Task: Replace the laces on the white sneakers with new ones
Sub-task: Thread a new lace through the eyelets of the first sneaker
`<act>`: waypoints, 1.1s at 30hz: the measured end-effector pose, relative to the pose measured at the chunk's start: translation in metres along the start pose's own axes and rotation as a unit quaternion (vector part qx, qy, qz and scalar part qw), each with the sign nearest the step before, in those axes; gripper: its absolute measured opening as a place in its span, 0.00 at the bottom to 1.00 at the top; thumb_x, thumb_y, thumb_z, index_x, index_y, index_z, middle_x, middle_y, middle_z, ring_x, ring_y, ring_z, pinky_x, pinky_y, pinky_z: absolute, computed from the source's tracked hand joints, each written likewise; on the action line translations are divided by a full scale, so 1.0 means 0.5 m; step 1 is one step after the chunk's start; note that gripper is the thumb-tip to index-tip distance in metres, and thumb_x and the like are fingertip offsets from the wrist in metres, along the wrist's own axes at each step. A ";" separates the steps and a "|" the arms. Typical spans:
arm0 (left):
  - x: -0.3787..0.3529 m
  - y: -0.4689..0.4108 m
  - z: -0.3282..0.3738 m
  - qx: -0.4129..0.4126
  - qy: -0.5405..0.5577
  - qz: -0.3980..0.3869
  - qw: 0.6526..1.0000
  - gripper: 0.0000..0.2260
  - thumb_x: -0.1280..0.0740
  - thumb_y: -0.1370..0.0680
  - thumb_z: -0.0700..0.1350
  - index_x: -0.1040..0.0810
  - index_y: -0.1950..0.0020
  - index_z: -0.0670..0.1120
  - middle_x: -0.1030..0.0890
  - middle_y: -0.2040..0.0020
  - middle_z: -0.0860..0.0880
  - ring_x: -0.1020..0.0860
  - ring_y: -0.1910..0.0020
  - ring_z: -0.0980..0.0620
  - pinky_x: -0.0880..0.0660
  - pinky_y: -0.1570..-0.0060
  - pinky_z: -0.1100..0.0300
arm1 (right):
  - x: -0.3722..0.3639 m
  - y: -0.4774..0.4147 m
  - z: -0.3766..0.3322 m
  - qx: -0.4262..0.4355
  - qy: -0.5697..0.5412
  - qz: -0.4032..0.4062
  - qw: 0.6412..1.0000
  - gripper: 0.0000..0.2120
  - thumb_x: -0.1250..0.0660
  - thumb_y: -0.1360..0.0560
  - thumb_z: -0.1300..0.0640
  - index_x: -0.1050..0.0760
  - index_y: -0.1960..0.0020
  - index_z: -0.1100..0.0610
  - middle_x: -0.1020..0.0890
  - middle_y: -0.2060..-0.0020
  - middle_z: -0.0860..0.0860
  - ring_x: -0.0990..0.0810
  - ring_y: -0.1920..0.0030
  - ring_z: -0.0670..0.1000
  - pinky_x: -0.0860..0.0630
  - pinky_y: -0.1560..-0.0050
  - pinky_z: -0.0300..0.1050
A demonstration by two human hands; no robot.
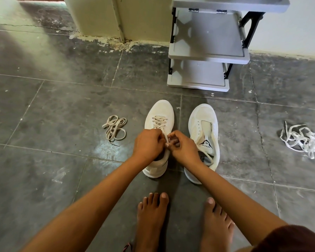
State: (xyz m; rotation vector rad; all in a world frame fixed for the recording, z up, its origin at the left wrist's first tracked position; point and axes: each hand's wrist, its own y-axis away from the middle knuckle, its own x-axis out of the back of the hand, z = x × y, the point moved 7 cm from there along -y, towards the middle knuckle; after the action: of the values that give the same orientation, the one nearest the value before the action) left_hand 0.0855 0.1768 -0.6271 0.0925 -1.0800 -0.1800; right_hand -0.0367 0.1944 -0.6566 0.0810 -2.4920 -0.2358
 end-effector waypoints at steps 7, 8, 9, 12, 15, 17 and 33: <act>0.001 0.014 0.008 0.010 0.117 -0.003 0.993 0.13 0.38 0.27 0.35 0.33 0.47 0.48 0.19 0.60 0.44 0.22 0.58 0.43 0.24 0.56 0.48 | 0.012 -0.004 0.000 -0.030 -0.036 0.025 0.999 0.07 0.31 0.26 0.56 0.22 0.52 0.59 0.17 0.57 0.50 0.21 0.56 0.50 0.25 0.51 0.46; 0.003 0.015 0.007 0.000 0.108 -0.011 0.994 0.13 0.38 0.26 0.34 0.33 0.46 0.47 0.18 0.59 0.44 0.21 0.57 0.43 0.24 0.55 0.47 | 0.014 -0.004 -0.002 -0.033 -0.039 0.027 0.998 0.07 0.31 0.26 0.55 0.22 0.53 0.59 0.18 0.58 0.50 0.21 0.56 0.51 0.25 0.51 0.46; 0.008 0.013 0.002 -0.010 0.098 -0.014 0.995 0.12 0.38 0.26 0.35 0.32 0.46 0.47 0.18 0.57 0.45 0.21 0.56 0.43 0.23 0.54 0.47 | 0.015 -0.005 -0.004 -0.034 -0.036 0.028 0.998 0.07 0.31 0.26 0.55 0.22 0.54 0.59 0.18 0.59 0.50 0.21 0.57 0.51 0.25 0.52 0.47; 0.051 0.002 -0.028 -0.038 0.031 0.022 0.999 0.11 0.32 0.26 0.40 0.31 0.48 0.47 0.18 0.53 0.48 0.21 0.56 0.46 0.23 0.56 0.49 | 0.020 -0.004 -0.006 -0.042 -0.009 0.037 0.998 0.06 0.34 0.25 0.56 0.25 0.54 0.59 0.20 0.59 0.50 0.23 0.57 0.51 0.27 0.54 0.46; 0.071 -0.021 -0.057 -0.018 -0.021 0.001 1.000 0.12 0.27 0.28 0.48 0.24 0.48 0.47 0.20 0.52 0.49 0.22 0.54 0.48 0.25 0.54 0.53 | 0.022 -0.002 -0.011 -0.059 0.007 0.028 0.998 0.05 0.38 0.23 0.59 0.29 0.51 0.62 0.21 0.55 0.55 0.23 0.52 0.56 0.26 0.50 0.52; 0.057 -0.026 -0.058 -0.006 -0.025 -0.031 0.999 0.10 0.28 0.28 0.47 0.20 0.49 0.45 0.18 0.52 0.47 0.21 0.52 0.47 0.25 0.53 0.54 | 0.025 0.000 -0.018 -0.070 -0.003 0.011 0.997 0.05 0.40 0.23 0.61 0.32 0.50 0.63 0.21 0.53 0.58 0.22 0.50 0.58 0.25 0.48 0.57; 0.002 0.008 -0.111 0.087 0.024 -0.188 0.978 0.24 0.28 0.34 0.65 0.27 0.53 0.47 0.19 0.60 0.49 0.21 0.65 0.52 0.22 0.58 0.55 | 0.069 -0.004 -0.031 -0.145 -0.232 0.034 0.961 0.05 0.45 0.19 0.58 0.33 0.53 0.56 0.27 0.65 0.50 0.26 0.71 0.46 0.27 0.65 0.37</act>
State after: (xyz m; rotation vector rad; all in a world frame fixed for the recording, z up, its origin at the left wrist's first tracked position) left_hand 0.1351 0.1799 -0.6515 0.4583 -1.0216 -0.4213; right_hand -0.0549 0.1860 -0.6245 -0.2055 -2.8829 -0.6523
